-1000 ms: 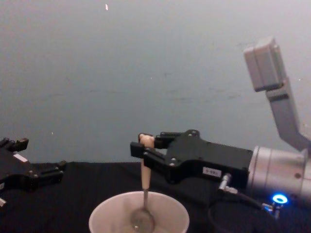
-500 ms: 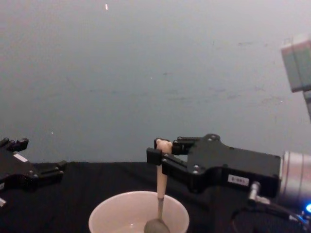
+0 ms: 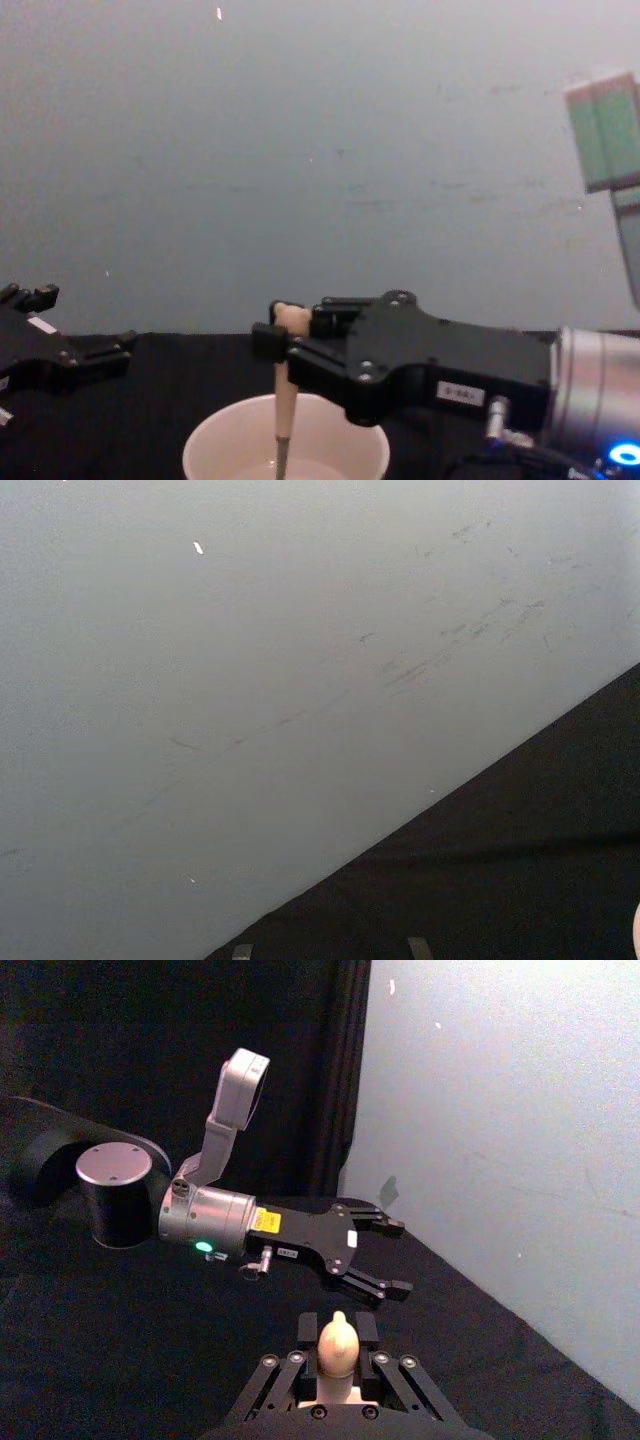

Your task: Pick up the stirring spoon with one hand, stir inside the cup, then place it back in its original position.

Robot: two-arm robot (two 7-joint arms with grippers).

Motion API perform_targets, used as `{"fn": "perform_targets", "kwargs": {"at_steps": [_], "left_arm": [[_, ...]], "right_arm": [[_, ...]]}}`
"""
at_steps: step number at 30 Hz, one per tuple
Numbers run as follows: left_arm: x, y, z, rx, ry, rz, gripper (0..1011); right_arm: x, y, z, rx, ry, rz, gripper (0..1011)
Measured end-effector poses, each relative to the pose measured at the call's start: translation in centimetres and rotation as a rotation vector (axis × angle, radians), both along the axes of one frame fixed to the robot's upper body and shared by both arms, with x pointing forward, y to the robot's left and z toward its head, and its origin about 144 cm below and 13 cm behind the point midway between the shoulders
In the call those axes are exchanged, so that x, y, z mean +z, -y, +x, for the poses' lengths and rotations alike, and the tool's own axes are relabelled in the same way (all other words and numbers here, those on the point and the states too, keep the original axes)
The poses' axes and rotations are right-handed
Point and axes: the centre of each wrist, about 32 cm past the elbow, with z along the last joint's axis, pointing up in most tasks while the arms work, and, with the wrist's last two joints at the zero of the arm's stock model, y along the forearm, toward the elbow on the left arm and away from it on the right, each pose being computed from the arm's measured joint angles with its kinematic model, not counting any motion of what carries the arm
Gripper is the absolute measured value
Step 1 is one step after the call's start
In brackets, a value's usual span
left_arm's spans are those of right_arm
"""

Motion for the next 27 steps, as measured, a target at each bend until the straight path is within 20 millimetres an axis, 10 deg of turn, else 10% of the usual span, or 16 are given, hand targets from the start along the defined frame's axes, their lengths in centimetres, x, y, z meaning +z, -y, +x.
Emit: {"fn": "perform_targets", "kwargs": {"at_steps": [27], "left_arm": [[0.0,0.0,0.0,0.000,0.000,0.000,1001]], "right_arm": [[-0.4,-0.6,2.2,-0.152,0.008,-0.001,214]]}}
